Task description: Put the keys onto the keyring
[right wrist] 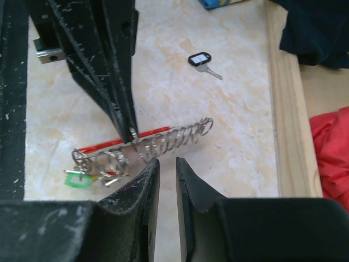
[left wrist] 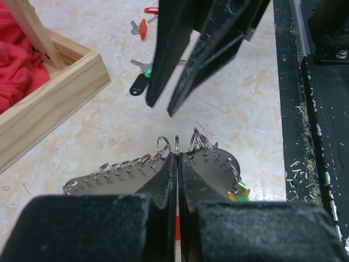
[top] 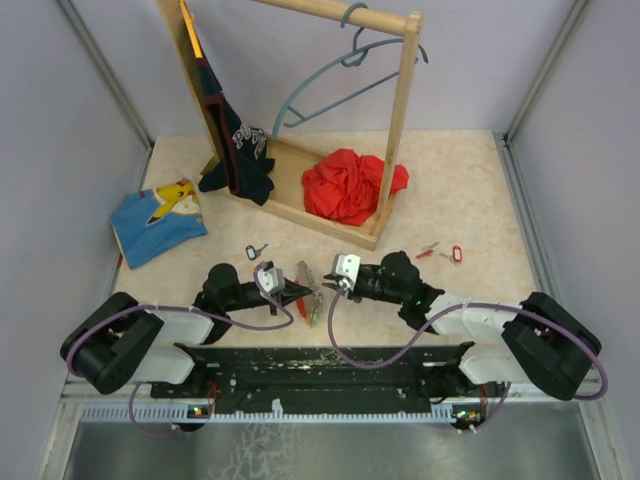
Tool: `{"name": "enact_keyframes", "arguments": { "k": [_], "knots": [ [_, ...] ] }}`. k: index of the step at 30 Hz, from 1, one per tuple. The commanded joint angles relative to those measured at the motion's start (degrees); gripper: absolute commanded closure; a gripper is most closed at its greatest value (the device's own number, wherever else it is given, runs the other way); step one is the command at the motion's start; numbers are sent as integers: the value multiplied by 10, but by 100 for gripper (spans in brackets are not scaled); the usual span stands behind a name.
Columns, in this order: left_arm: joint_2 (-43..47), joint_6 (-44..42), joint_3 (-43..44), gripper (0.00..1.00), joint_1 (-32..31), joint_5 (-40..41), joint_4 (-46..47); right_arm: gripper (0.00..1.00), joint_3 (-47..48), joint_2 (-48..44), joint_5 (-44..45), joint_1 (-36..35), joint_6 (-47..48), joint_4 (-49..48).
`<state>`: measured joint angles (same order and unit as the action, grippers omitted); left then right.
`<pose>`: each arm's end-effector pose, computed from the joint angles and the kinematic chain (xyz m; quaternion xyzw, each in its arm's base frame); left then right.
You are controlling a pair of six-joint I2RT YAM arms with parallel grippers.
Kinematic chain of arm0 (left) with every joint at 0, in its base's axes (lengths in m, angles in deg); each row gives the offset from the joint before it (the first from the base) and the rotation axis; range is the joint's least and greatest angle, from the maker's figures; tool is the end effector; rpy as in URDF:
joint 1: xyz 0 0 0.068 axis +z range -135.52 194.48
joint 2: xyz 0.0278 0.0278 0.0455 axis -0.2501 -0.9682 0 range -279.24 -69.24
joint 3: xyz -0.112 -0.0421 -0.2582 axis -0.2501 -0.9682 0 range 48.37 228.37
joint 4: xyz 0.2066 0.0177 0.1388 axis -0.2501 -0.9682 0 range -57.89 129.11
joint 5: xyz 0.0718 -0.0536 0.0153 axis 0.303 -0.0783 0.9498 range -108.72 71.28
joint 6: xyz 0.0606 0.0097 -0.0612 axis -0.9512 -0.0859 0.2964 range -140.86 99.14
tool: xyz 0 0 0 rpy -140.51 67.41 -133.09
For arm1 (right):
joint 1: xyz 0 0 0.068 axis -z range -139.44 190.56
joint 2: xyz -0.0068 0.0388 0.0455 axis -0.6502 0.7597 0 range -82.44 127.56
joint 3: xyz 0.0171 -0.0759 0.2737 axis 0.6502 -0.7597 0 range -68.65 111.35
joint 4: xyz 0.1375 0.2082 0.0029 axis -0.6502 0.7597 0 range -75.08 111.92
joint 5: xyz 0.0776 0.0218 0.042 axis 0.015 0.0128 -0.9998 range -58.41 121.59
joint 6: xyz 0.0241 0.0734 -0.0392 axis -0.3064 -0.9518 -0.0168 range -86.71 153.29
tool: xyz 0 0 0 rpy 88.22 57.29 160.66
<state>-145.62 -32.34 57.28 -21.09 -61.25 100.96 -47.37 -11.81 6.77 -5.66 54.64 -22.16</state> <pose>0.1562 -0.1755 0.1776 0.4989 0.5359 -0.3934 0.5560 0.1605 0.2139 0.2064 -0.5350 0.5570 0.2954 0.5624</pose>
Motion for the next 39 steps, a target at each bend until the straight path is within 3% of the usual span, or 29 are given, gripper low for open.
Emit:
{"name": "enact_keyframes", "arguments": {
  "k": [1,9,22,30,34,39],
  "knots": [
    [7,4,-7,100,2,12,68,81,4,17,-4,-25,-23,-28],
    [8,5,-14,100,2,33,79,78,-2,20,-17,-71,-39,-19],
    [11,-7,-15,100,2,8,61,65,13,-109,61,-55,27,143],
    [29,-22,33,100,2,18,-100,74,72,-72,59,-50,57,192],
    [28,-15,81,100,0,41,-225,75,88,-50,49,-39,63,198],
    [23,-14,105,100,-6,47,-282,74,95,-38,-1,-5,60,188]
  ]
}}
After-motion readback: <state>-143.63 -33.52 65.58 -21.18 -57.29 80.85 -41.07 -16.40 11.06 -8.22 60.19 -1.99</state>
